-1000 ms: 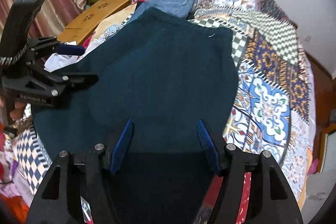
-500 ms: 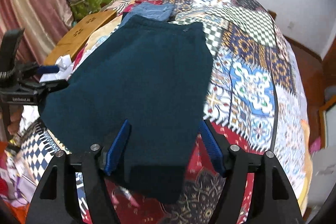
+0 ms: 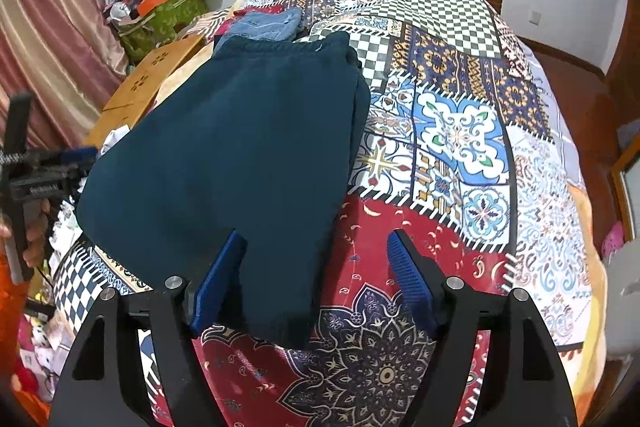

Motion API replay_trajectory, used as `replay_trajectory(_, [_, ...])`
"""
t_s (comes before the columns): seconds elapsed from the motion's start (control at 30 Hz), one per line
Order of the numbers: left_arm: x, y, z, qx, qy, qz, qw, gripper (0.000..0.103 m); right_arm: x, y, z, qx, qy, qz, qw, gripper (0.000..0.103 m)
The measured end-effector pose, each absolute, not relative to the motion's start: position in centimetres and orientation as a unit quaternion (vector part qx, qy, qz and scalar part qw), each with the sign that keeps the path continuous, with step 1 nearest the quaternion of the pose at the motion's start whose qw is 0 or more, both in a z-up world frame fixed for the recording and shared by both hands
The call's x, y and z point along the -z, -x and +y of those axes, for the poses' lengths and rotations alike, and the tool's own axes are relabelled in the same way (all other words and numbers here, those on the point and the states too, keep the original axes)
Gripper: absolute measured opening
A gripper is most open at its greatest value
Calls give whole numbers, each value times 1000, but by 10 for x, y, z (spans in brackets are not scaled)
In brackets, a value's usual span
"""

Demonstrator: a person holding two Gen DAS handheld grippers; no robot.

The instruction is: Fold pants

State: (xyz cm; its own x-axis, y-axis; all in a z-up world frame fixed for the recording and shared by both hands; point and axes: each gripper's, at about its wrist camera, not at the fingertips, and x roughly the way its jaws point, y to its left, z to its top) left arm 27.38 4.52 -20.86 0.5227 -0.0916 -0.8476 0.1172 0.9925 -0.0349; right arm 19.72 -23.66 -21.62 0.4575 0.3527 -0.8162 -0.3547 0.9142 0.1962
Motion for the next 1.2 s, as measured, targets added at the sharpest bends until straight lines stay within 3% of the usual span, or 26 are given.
replay_trajectory(0.37, [177,-336,3,118,0,468,876,84,187,-229,-239,-224,-13,436,872,72])
replay_trajectory(0.83, [258,-392,-14,170,12,580,797,84,252,-290,-227,-261,-61,515,814,73])
replay_trajectory(0.97, [266,-405,-11,191,44,601,775,84,262,-295,-228,-274,-90,528,799,80])
replay_trajectory(1.2, [284,-424,-9,211,106,626,743,86,270,-302,-233,-297,-130,547,772,82])
